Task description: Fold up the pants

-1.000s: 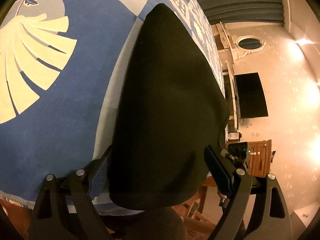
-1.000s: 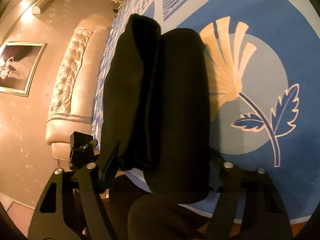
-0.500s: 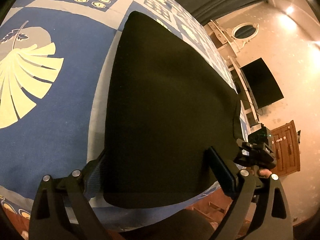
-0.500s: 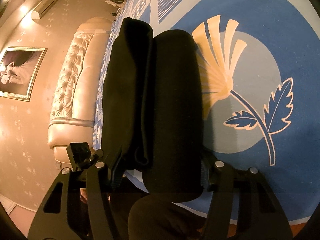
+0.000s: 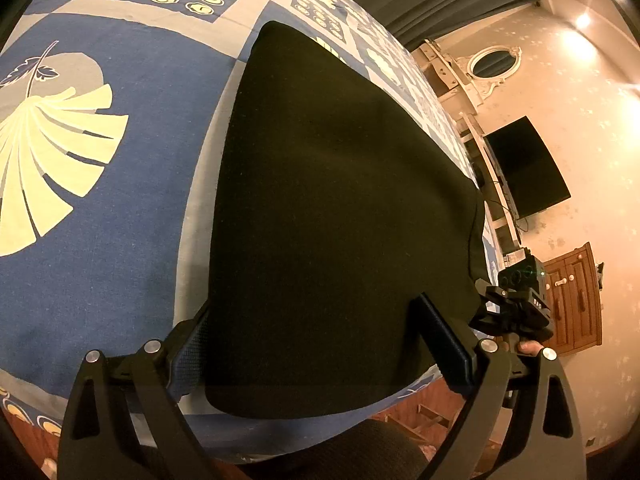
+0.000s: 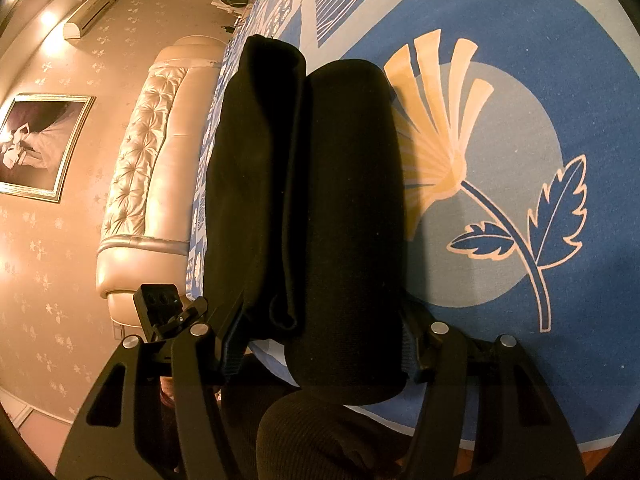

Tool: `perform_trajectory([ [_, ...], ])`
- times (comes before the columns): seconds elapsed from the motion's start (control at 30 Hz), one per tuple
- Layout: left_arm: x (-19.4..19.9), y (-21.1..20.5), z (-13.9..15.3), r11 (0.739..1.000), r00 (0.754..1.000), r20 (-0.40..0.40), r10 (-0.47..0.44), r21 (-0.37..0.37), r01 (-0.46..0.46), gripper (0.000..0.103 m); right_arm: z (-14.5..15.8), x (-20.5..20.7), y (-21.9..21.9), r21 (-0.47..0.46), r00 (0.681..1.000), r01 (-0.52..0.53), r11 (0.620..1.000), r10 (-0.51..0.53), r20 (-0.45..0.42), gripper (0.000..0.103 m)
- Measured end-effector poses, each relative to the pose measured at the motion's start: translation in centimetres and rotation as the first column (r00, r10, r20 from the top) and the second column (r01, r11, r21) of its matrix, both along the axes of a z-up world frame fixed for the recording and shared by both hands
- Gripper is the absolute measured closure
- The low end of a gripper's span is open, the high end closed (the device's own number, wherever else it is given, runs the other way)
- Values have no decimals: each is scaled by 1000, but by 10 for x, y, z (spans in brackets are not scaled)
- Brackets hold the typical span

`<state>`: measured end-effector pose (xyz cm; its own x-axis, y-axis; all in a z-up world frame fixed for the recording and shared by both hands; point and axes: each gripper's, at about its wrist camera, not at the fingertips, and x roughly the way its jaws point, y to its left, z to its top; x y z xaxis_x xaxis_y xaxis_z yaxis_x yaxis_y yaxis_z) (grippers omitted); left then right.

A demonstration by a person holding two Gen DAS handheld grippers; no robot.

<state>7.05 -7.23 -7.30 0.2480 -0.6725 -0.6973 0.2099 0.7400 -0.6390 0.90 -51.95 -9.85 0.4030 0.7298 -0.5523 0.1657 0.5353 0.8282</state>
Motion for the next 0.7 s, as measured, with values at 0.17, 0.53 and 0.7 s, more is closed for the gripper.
perform_trajectory([
  [0.17, 2, -2, 0, 1000, 1000, -10, -7, -2, 7, 14, -2, -3, -8, -15, 1000, -8, 1000, 8, 1, 46],
  [0.53, 7, 2, 0, 1000, 999, -41, 25, 3, -25, 53, 1, -3, -5, -15, 999, -22, 1000, 23, 23, 65],
  [0.7, 5, -2, 5, 999, 1000, -8, 25, 34, -25, 57, 4, -4, -3, -19, 999, -11, 1000, 12, 37, 67],
])
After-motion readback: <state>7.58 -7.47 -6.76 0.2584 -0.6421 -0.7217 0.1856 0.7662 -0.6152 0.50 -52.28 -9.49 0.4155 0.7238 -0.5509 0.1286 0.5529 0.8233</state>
